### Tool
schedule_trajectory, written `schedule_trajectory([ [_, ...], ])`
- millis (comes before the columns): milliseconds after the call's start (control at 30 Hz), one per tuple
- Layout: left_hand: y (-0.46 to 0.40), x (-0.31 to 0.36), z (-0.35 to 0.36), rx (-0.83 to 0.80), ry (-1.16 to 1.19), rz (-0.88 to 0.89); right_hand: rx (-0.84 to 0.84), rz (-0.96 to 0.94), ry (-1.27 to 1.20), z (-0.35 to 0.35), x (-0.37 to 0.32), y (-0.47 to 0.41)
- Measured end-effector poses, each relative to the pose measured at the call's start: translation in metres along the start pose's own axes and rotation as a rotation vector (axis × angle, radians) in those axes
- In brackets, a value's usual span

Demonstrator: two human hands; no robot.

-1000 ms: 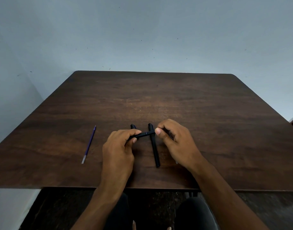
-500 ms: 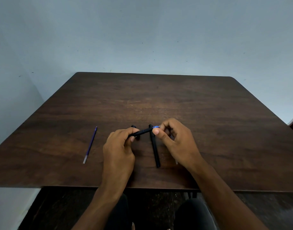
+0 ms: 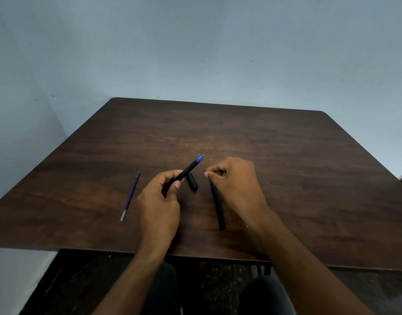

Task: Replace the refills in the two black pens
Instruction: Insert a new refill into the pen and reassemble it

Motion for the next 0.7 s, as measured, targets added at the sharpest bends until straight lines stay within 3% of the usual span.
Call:
schedule_trajectory([
  [200, -0.001, -0.002, 0.001, -0.01, -0.001, 0.027, -0.129, 0.098, 0.152, 0.031, -0.01, -0.006],
  [467, -0.003, -0.002, 0.002, -0.02, -0.002, 0.027, -0.083, -0.033, 0.273, 0.039, -0.026, 0.003],
  [700, 0.0, -0.001, 0.0, -0.028, -0.009, 0.027, -0.048, 0.09, 0.13, 0.027, -0.009, 0.003],
])
Point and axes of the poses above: each hand's wrist, its own y-axis away from the middle knuckle, its own z-axis out of the palm, x = y × z, the point moved 4 cm from there along -y, towards the middle knuckle, and after that the axes turned 3 degrees about z, right-handed, at the moved point
